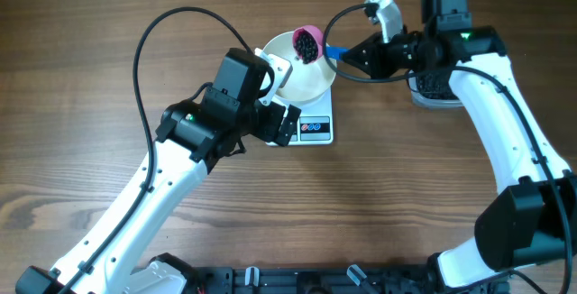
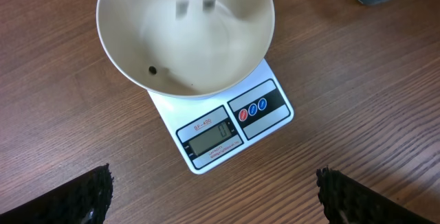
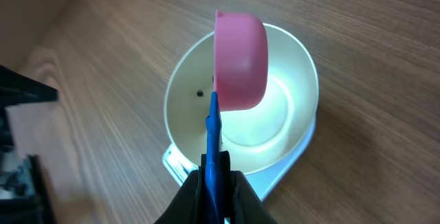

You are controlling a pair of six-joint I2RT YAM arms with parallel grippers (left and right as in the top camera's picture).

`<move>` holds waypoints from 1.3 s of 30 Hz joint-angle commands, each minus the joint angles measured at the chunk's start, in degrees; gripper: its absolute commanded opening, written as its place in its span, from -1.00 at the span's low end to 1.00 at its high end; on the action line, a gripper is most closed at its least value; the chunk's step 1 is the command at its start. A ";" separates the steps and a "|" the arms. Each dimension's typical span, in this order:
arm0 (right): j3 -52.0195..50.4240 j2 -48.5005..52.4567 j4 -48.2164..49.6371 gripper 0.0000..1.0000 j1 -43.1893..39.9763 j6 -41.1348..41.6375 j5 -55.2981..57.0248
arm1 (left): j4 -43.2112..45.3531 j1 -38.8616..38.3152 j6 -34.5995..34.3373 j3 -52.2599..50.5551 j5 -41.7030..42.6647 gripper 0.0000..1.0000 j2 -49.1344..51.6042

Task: Scoop item into bowl and weigh 150g on scale
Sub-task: 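Tilt the scoop over the bowl to pour beans in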

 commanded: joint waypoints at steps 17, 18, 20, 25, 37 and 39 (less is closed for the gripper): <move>0.20 -1.20 0.37 -0.91 3.37 -12.57 7.80 | 0.00 -0.26 1.29 -0.46 0.85 1.00 0.39; 0.20 -1.20 0.52 -0.91 4.00 -13.38 9.79 | 0.00 -0.26 1.29 -0.46 0.85 1.00 0.39; 0.20 -1.20 1.09 -0.91 5.35 -13.86 14.58 | 0.00 -0.26 1.29 -0.46 0.85 1.00 0.39; 0.20 -1.20 1.66 -0.92 6.10 -15.41 16.39 | 0.00 -0.26 1.29 -0.46 0.83 1.00 0.39; 0.20 -1.20 3.34 -0.91 6.21 -25.33 18.29 | 0.00 -0.26 1.29 -0.46 0.85 1.00 0.39; 0.20 -1.20 3.61 -0.91 6.45 -27.39 18.29 | 0.00 -0.26 1.29 -0.48 0.85 1.00 0.39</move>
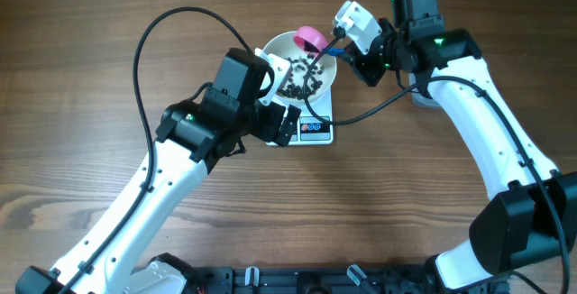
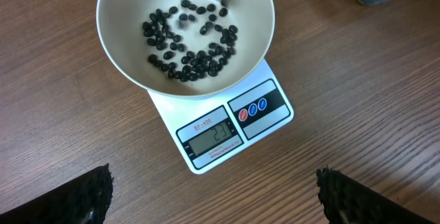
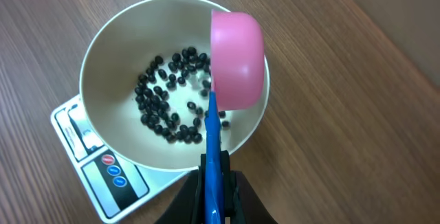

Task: Scoop item into bowl and weigh 150g on scale
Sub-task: 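Tilt the scoop over the bowl to pour beans in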

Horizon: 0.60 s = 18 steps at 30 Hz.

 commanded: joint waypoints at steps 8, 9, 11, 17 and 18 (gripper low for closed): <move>0.24 -1.40 1.18 -0.92 2.62 -7.76 4.61 | 0.00 -0.26 1.29 -0.46 0.85 1.00 0.39; 0.26 -1.53 1.14 -0.91 2.93 -8.52 4.61 | 0.00 -0.26 1.29 -0.46 0.85 1.00 0.39; 0.26 -2.05 1.14 -0.91 3.61 -8.83 4.61 | 0.00 -0.26 1.29 -0.46 0.83 1.00 0.39; 0.26 -3.34 1.07 -0.91 3.67 -7.98 4.09 | 0.00 -0.26 1.29 -0.46 0.85 1.00 0.39; 0.26 -3.34 0.74 -0.91 3.67 -5.95 2.80 | 0.00 -0.26 1.29 -0.46 0.85 1.00 0.39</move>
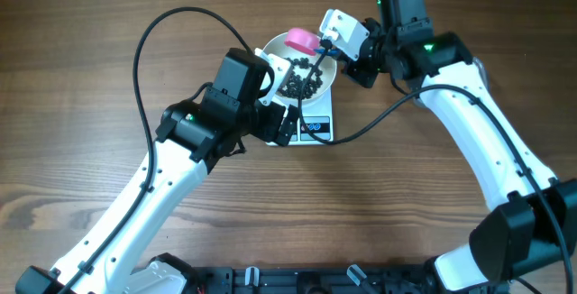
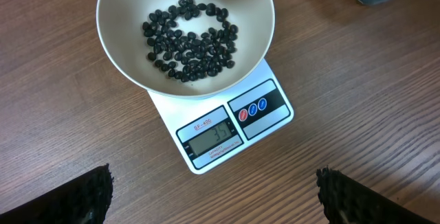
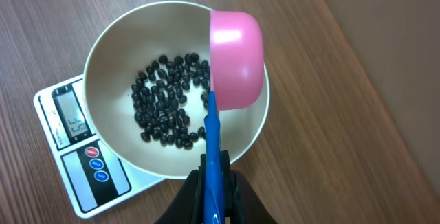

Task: Scoop item into bowl and weigh 150g on scale
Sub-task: 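Tilt the scoop over the bowl to pour beans in, then carry the empty scoop back right to the bean tub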

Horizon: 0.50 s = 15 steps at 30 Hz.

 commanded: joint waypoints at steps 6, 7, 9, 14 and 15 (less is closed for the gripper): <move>0.26 -1.68 -0.72 -0.91 0.00 17.79 -2.89 | 0.00 -0.26 1.29 -0.46 0.85 1.00 0.39; 0.26 -1.81 -0.74 -0.91 0.00 19.50 -2.86 | 0.00 -0.26 1.29 -0.48 0.83 1.00 0.39; 0.26 -2.69 -0.74 -0.91 -0.74 21.53 -2.84 | 0.00 -0.26 1.29 -0.46 0.85 1.00 0.39; 0.26 -7.91 -0.76 -0.92 -8.87 21.70 -2.82 | 0.00 -0.26 1.29 -0.48 0.85 1.00 0.39; 0.26 -8.87 -0.74 -0.91 -11.06 22.77 -2.84 | 0.00 -0.26 1.29 -0.46 0.85 1.00 0.39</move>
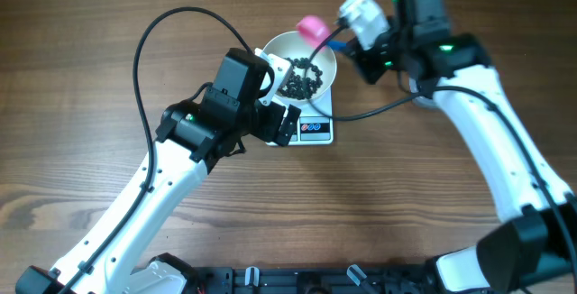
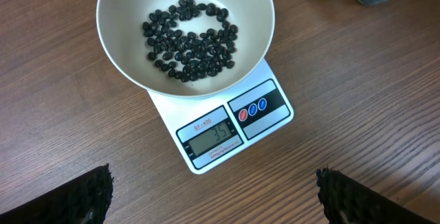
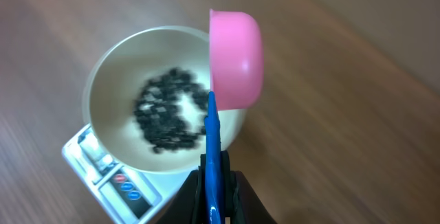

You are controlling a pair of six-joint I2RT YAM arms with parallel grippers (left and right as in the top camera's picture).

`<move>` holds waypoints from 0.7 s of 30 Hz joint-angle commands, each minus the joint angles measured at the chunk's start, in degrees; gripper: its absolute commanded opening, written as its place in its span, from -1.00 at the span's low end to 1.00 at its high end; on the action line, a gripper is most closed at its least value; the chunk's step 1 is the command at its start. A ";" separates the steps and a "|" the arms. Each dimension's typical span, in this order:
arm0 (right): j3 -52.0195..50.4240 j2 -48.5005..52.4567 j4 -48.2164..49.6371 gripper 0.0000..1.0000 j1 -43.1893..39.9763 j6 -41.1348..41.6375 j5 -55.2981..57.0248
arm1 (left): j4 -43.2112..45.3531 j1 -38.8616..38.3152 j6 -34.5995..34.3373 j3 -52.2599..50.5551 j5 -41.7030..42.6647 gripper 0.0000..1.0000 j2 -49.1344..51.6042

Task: Scoop item into bowl and weigh 150g on scale
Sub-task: 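Carry the empty scoop back right to the bean tub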

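A cream bowl (image 2: 113, 45) holding dark beans (image 2: 191, 45) sits on a white kitchen scale (image 2: 227, 131); its display shows about 35. My right gripper (image 3: 216, 183) is shut on the blue handle of a pink scoop (image 3: 236, 59), which hangs above the bowl's far right rim (image 1: 315, 29). The scoop's inside is turned away from the wrist camera. My left gripper (image 2: 213, 200) is open, low over the bare wood in front of the scale, holding nothing.
A grey container stands at the right of the scale, mostly behind my right arm (image 1: 469, 87) in the overhead view. My left arm (image 1: 180, 159) reaches in from the lower left, and its black cable (image 1: 171, 23) loops above the table.
My right gripper has moved up and to the right with the pink scoop, from over the bowl to its far right rim. The beans and the scale reading are unchanged. The left arm has not moved.
The scoop was tipped over a nearly empty bowl with the scale at 0. Then beans lay in the bowl and the display read about 23. Then more beans and about 35. Now the scoop is off to the bowl's rim.
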 commanded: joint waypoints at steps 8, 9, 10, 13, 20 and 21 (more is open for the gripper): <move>0.20 -8.02 -8.85 -0.91 -27.19 9.22 0.24 | 0.00 -0.26 1.29 -0.48 0.83 1.00 0.39; 0.13 -7.85 -10.49 -0.91 -28.46 9.22 1.05 | 0.00 -0.26 1.29 -0.48 0.85 1.00 0.39; 0.04 -7.43 -12.31 -0.91 -29.57 9.22 2.25 | 0.00 -0.26 1.29 -0.46 0.85 1.00 0.39; 0.04 -4.83 -16.00 -0.92 -30.67 9.20 8.15 | 0.00 -0.26 1.29 -0.48 0.85 1.00 0.39; 0.04 1.31 -17.75 -0.91 -30.62 9.27 15.23 | 0.00 -0.26 1.29 -0.48 0.83 1.00 0.39; 0.04 1.84 -17.79 -0.91 -30.53 9.29 15.26 | 0.00 -0.26 1.29 -0.46 0.85 1.00 0.39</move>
